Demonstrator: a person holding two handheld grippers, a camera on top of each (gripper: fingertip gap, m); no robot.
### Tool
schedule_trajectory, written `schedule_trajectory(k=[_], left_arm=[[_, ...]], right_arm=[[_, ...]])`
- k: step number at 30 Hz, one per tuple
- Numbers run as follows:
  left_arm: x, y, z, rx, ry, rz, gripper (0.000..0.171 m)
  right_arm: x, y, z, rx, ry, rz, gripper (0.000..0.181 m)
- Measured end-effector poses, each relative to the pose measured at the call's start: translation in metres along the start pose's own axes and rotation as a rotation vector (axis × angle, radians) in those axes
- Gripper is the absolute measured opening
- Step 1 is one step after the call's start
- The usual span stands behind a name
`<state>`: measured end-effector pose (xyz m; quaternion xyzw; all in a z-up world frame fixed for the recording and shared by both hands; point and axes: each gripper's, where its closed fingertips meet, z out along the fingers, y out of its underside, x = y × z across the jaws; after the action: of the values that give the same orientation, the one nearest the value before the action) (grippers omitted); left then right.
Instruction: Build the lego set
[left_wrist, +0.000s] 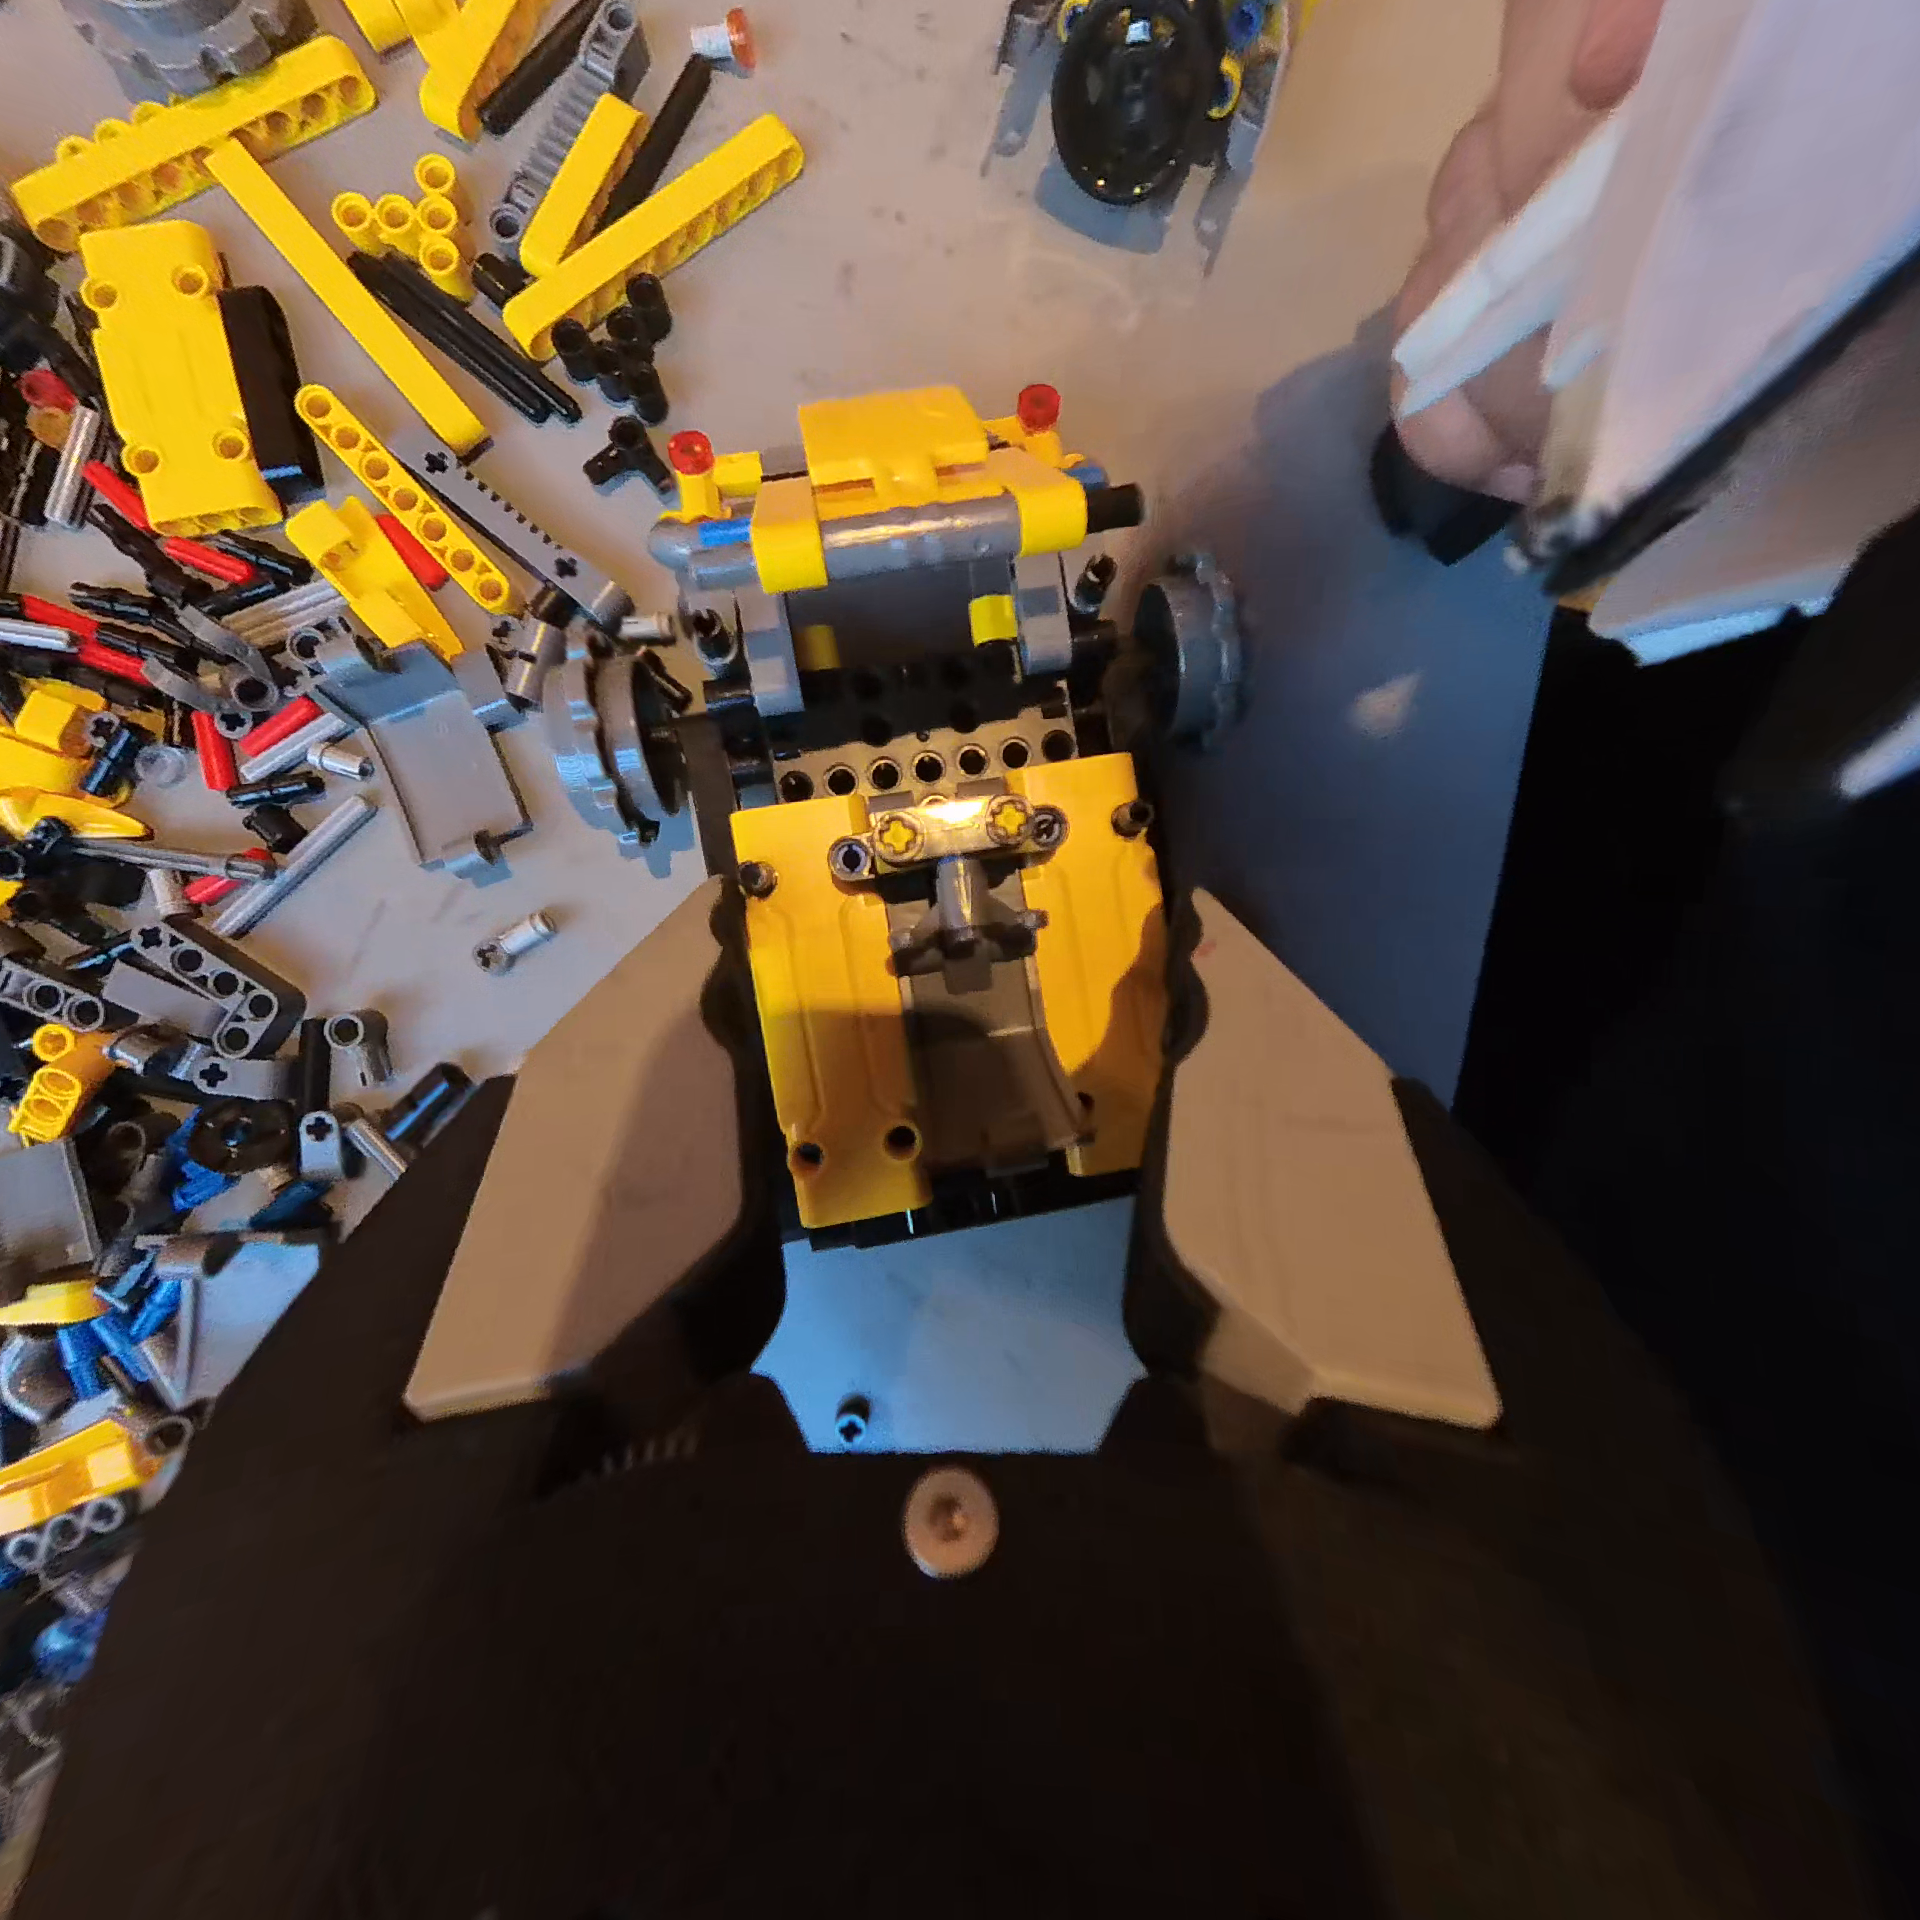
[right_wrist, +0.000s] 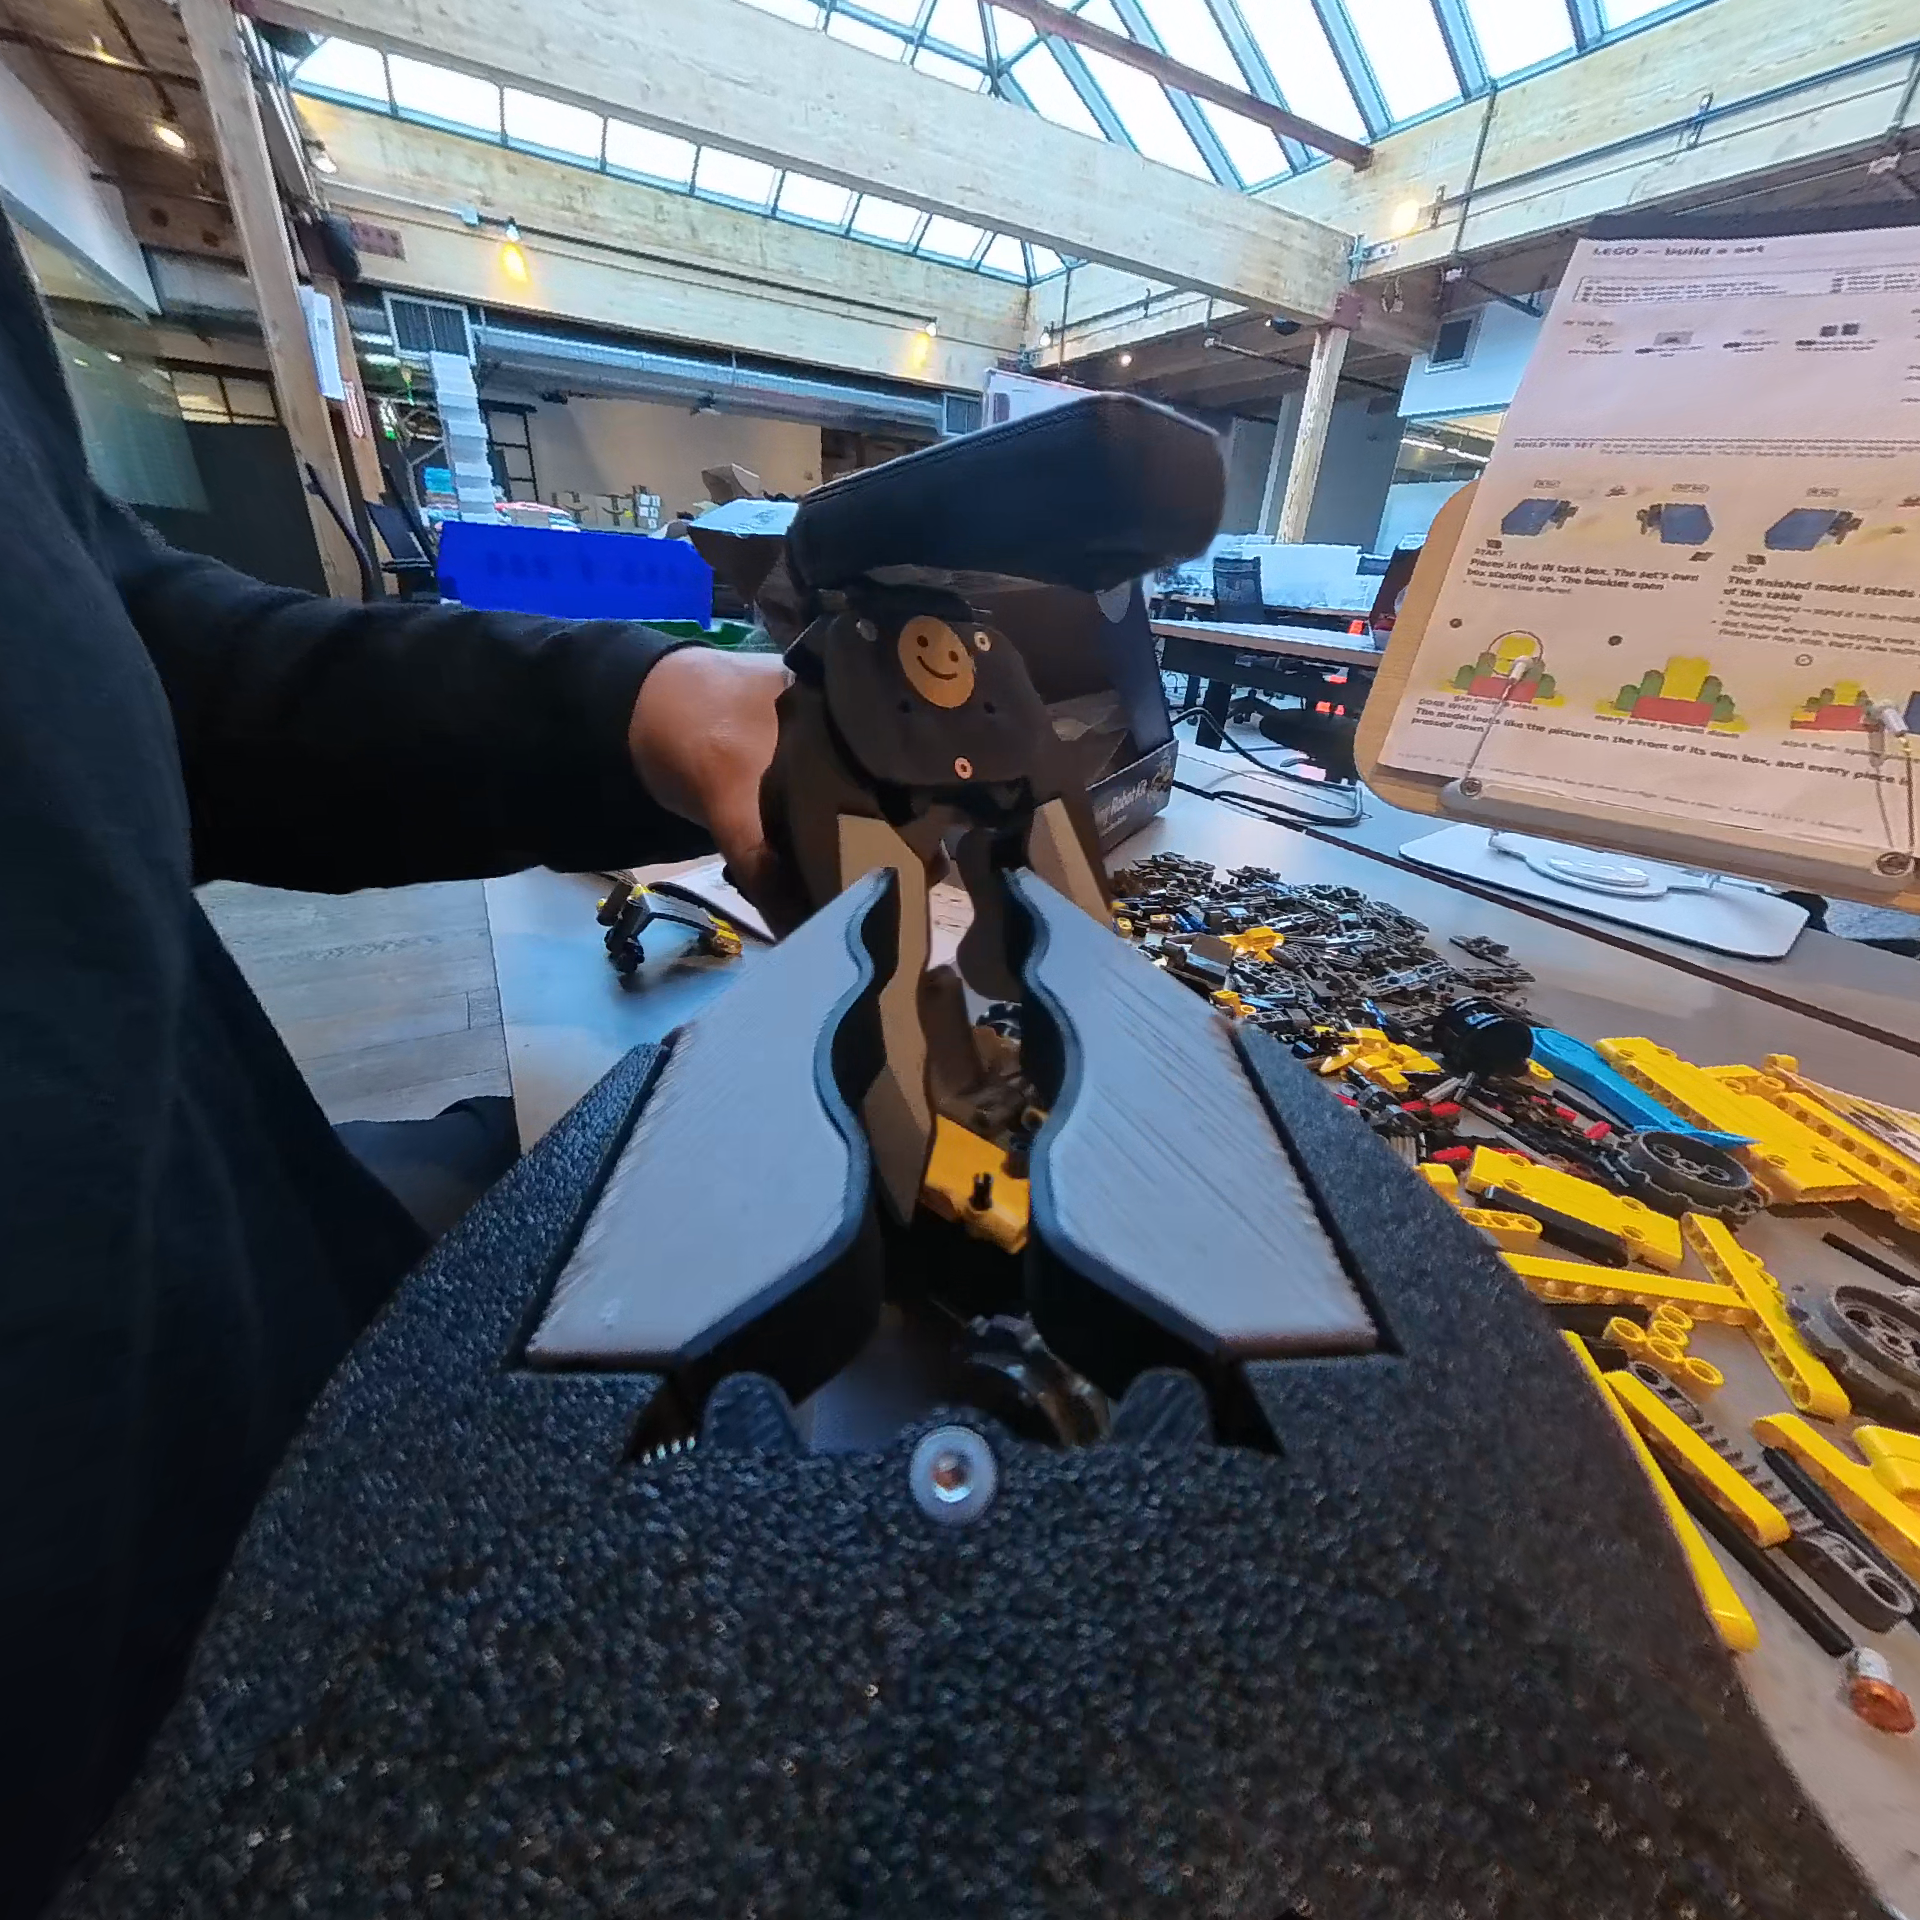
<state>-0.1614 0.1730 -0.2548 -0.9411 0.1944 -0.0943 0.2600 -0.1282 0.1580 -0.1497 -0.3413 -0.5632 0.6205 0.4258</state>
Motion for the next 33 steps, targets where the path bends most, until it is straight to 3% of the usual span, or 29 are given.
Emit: schedule_trajectory(k=[6,20,33], left_arm=[[0.004,0.006,-0.004,0.017,-0.006,0.011,0.08],[0.003,-0.017,0.007,0.045,-0.037,0.077,0.08],[0.009,0.004,-0.007,0.04,-0.056,0.103,0.078]], right_arm=[[0.0,0.0,0.0,0.001,0.001,-0.003,0.019],[-0.003,0.002,0.002,-0.016,0.002,-0.024,0.018],[-0.003,0.002,0.002,-0.019,0.006,-0.024,0.019]])
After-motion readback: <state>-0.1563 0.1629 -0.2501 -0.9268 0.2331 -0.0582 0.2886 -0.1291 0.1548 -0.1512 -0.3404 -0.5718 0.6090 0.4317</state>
